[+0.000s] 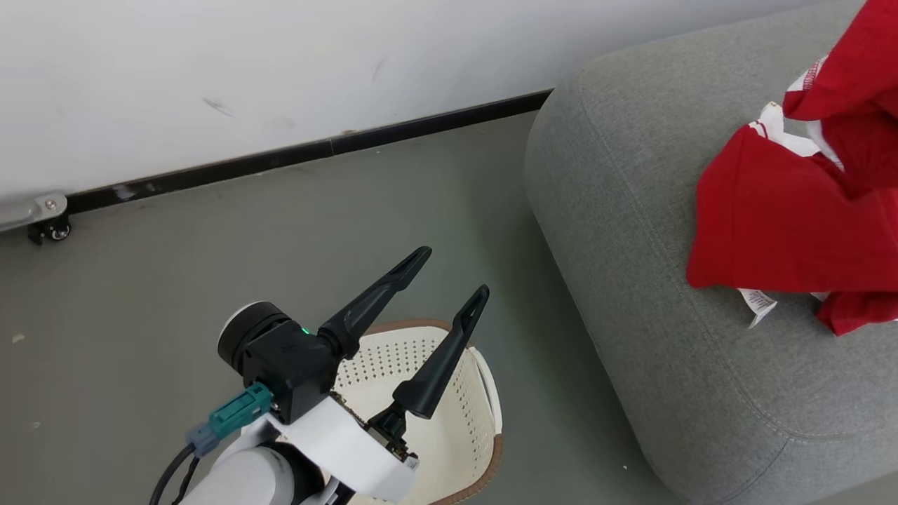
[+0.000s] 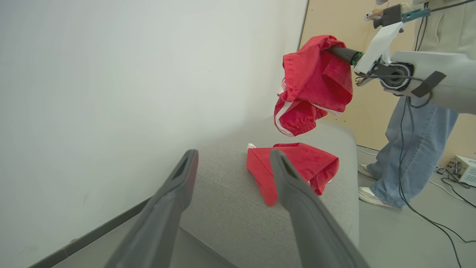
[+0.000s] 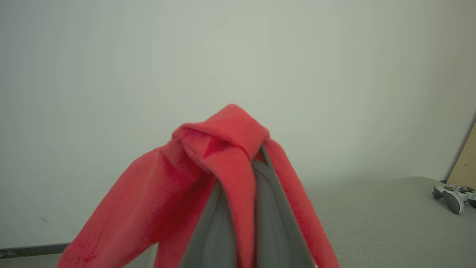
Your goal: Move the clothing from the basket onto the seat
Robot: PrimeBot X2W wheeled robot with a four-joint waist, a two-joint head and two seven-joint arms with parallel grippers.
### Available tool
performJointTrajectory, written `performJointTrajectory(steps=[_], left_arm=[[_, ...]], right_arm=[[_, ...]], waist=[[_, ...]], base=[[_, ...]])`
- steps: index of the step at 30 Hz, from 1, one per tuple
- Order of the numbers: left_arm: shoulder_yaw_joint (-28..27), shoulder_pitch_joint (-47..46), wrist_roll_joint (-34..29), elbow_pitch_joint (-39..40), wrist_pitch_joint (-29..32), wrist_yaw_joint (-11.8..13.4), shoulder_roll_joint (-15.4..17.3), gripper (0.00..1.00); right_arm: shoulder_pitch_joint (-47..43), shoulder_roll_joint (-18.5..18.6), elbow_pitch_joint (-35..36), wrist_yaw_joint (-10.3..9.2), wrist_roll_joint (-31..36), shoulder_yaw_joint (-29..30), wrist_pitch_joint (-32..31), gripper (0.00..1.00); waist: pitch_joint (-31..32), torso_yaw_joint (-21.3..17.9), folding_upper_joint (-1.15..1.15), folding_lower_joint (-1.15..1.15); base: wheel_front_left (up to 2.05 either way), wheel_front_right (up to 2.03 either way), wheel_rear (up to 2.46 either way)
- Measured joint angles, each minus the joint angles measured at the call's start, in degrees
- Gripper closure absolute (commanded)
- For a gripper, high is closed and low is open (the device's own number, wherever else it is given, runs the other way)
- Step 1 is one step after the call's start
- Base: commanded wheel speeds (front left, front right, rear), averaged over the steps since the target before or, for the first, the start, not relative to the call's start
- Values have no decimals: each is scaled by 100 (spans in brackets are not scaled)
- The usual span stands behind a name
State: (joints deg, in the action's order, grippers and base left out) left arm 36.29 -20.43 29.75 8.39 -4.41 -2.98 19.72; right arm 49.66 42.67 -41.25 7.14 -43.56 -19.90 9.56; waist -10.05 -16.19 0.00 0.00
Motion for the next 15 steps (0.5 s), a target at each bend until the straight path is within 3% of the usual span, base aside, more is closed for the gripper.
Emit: performJointTrajectory(steps=[9,15], left_arm=[[16,-189,-90,276,151,5,16,0],[21,-353,-176,415,242,4,41,0]], right_arm=[[142,215,-472,0,40,214,52,100],[70,-69,-733,0,43,164,146,100]], waist=[[-363,152,0,0],[-612,245,0,0]], base=[[0,0,0],[0,0,0]])
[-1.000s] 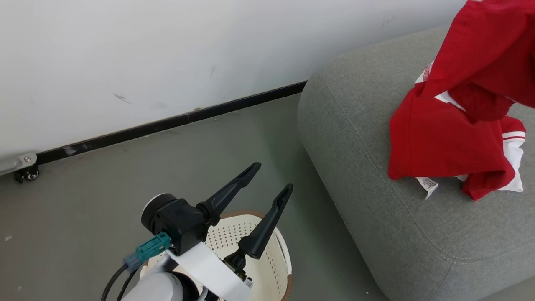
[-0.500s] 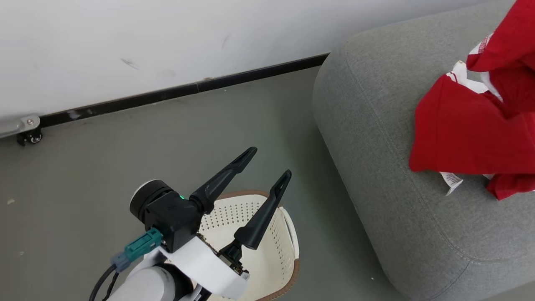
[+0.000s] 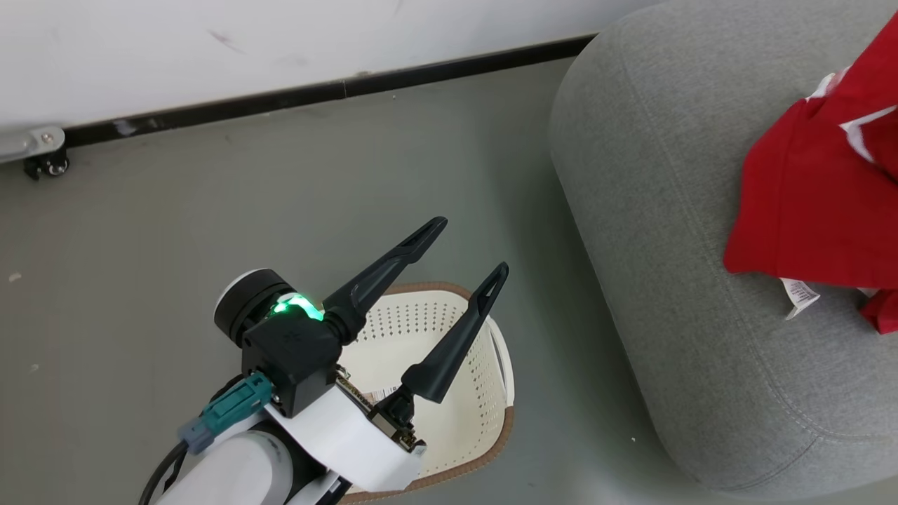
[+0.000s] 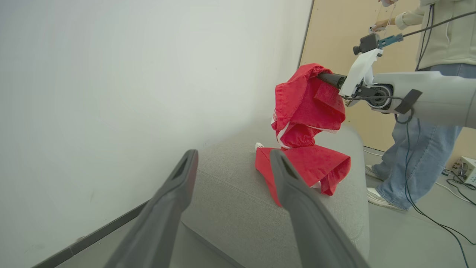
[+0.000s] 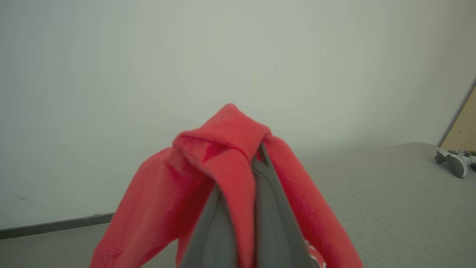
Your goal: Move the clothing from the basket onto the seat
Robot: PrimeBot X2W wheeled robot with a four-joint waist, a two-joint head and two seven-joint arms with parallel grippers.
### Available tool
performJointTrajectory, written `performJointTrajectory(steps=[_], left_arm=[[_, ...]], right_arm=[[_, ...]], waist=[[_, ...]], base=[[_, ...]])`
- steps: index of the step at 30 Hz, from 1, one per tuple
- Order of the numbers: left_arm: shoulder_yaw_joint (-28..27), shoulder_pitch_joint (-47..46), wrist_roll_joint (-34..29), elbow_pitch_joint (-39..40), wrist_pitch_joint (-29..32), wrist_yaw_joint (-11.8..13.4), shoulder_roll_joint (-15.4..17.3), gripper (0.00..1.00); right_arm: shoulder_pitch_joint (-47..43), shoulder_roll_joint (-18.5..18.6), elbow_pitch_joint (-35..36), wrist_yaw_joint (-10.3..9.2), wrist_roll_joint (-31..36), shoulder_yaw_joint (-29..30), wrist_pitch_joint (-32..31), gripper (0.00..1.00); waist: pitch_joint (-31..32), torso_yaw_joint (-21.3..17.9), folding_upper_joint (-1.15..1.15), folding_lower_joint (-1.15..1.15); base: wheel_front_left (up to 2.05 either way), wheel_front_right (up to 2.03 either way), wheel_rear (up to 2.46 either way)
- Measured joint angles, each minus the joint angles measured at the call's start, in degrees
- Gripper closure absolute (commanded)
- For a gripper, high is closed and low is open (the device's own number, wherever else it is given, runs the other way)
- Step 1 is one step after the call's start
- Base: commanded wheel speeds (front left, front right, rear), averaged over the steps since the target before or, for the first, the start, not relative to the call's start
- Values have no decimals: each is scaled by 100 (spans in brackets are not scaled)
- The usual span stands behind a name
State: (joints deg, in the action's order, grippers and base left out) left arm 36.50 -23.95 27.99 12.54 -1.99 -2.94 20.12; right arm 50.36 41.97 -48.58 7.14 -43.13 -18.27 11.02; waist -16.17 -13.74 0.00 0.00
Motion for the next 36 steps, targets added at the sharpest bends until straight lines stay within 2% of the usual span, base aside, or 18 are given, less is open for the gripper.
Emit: performJointTrajectory(steps=[8,14,22,26,29,30,32,33,36], left_arm=[[71,-197,-94,52,97,-4,41,0],[90,-332,-152,55,116,-11,53,0],[74,-420,-158,-15,142,-19,79,0],[71,-428,-158,-98,90,-37,74,0],[73,-428,-157,-151,76,-44,71,0],[73,-428,-158,-168,45,-44,69,0],[73,-428,-155,-203,32,-46,59,0],[71,-428,-148,-226,11,-59,55,0],[73,-428,-147,-278,-14,-62,26,0]], right_arm=[[-467,-425,-400,0,-12,-1,110,100],[-683,-513,-751,0,-90,162,167,100],[-745,-781,-881,0,-89,180,227,98],[-842,-869,-938,0,-91,188,259,67],[-853,-920,-937,0,-132,248,261,50],[-871,-917,-932,0,-132,265,265,29],[-938,-891,-928,0,-134,283,266,5],[-962,-883,-924,0,-134,287,266,0],[-1048,-883,-873,0,-130,289,268,0]], waist=[[-288,79,0,0],[-470,87,0,0],[-602,-3,0,0],[-592,-55,0,0],[-564,-90,0,0],[-552,-102,0,0],[-528,-127,0,0],[-514,-140,0,0],[-466,-185,0,0]], base=[[0,0,0],[0,0,0],[0,0,0],[0,0,0],[0,0,0],[0,0,0],[0,0,0],[0,0,0],[0,0,0]])
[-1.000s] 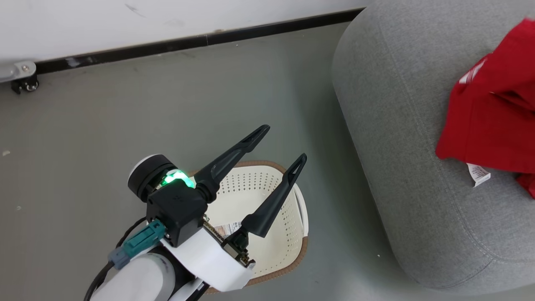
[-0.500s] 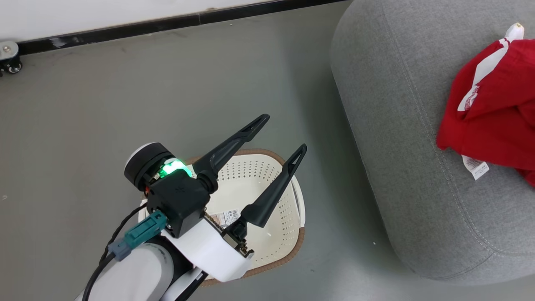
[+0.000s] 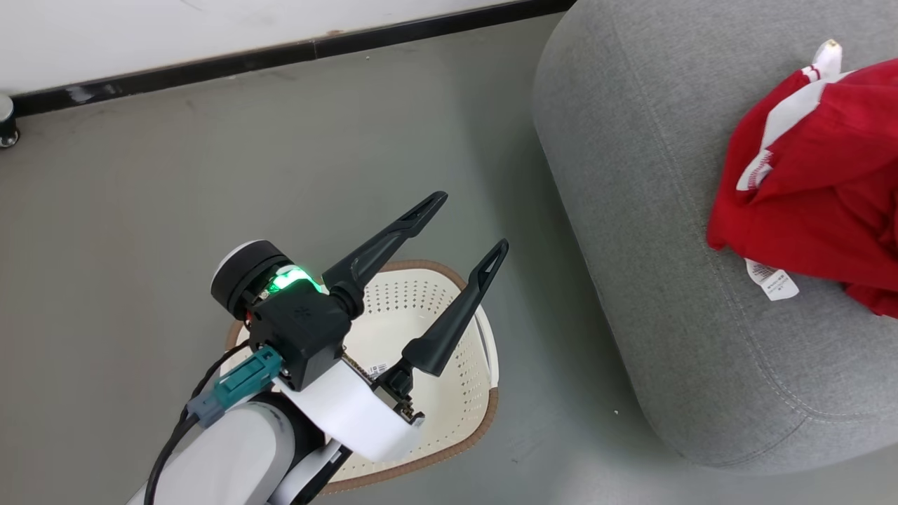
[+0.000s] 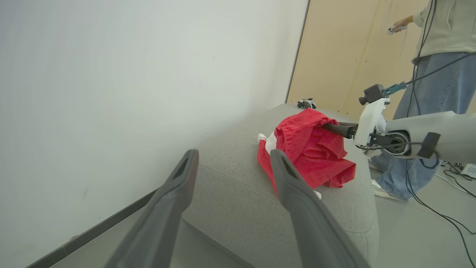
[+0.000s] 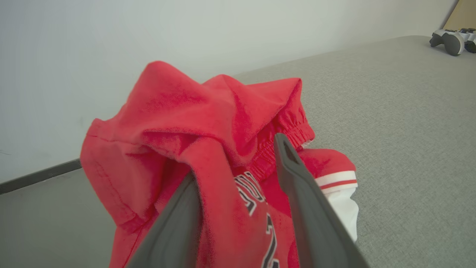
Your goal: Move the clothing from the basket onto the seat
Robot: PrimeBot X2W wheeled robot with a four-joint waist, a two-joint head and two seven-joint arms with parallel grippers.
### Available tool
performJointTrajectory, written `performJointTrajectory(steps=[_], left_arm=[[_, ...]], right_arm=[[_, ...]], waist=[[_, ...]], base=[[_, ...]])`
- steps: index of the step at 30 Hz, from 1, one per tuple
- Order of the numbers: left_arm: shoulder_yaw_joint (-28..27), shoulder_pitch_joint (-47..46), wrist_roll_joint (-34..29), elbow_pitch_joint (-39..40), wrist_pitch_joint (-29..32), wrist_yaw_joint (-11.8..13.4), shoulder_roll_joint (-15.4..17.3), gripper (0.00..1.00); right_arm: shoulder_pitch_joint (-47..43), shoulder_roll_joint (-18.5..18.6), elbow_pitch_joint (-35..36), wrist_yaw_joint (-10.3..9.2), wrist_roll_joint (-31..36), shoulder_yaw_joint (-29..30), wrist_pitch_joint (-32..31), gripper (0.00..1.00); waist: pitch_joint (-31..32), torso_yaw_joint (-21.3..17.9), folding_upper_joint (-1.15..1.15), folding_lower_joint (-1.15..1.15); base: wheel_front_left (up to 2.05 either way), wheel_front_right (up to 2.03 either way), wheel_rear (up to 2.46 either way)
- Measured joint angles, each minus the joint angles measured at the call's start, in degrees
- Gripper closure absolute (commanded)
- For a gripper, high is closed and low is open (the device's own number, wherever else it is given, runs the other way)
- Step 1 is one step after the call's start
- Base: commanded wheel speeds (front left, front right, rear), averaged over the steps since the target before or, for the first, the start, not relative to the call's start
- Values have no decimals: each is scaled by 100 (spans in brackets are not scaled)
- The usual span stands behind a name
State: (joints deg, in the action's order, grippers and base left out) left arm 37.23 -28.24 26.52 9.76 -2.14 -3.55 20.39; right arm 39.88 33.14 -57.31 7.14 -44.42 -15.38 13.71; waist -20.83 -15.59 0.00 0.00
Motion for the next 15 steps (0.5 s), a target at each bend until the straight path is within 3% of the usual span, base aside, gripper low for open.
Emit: performJointTrajectory(steps=[15], left_arm=[[-4,98,56,-279,-202,-2,-44,0]], right_arm=[[-474,77,564,0,14,99,48,0]], waist=[[336,-252,0,0]], base=[[0,0,0]])
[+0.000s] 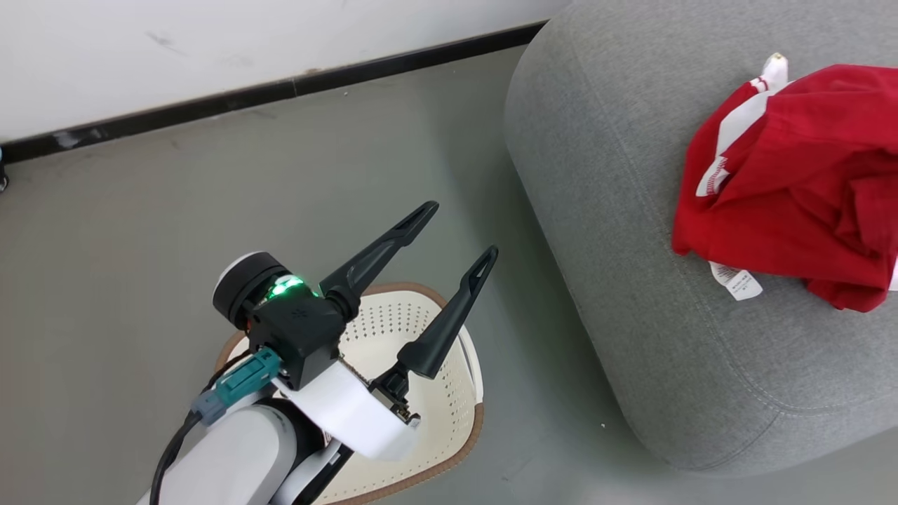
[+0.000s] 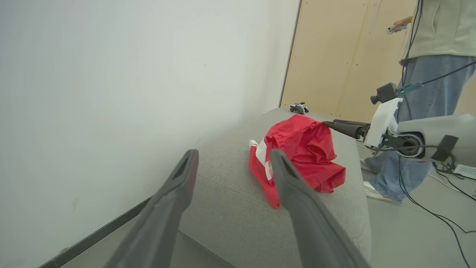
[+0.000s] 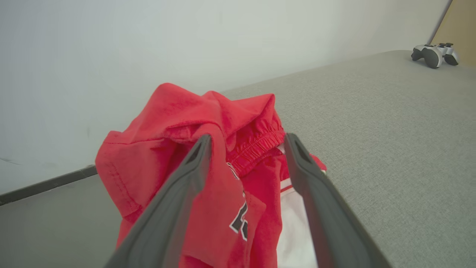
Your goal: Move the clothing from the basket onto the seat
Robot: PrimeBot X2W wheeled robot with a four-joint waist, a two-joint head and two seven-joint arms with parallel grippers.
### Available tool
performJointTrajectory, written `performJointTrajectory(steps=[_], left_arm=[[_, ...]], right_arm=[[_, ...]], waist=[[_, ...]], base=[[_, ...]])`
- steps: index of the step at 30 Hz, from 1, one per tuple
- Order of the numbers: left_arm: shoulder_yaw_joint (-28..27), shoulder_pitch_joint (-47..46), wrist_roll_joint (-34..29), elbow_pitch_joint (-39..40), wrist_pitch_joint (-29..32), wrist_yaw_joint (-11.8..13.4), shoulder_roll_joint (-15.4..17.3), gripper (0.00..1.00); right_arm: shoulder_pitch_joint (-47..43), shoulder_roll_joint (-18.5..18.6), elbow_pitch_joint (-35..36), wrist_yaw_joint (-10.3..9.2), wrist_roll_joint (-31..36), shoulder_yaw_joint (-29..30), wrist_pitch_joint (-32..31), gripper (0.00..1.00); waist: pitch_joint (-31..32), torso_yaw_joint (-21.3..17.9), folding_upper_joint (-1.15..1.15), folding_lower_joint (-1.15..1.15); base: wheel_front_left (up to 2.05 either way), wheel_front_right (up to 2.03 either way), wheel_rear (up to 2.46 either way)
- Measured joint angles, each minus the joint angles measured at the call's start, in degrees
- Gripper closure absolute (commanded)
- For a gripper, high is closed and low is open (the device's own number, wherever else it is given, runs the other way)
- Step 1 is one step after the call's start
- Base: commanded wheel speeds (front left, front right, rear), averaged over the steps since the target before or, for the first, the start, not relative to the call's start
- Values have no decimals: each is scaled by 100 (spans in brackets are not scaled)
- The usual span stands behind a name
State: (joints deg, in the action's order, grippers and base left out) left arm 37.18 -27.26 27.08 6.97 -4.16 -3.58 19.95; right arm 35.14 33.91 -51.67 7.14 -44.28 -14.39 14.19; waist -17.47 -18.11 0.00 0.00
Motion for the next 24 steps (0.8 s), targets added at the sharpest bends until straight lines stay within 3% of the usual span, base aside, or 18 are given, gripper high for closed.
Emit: performJointTrajectory(steps=[13,24], left_arm=[[-205,310,104,-248,-305,114,-20,0],[-538,731,154,-565,-608,422,25,0]], right_arm=[[-228,122,946,0,509,67,1,0],[-225,-243,1438,0,946,-69,1,0]], waist=[[389,-75,0,0],[715,196,0,0]], base=[[0,0,0],[0,0,0]])
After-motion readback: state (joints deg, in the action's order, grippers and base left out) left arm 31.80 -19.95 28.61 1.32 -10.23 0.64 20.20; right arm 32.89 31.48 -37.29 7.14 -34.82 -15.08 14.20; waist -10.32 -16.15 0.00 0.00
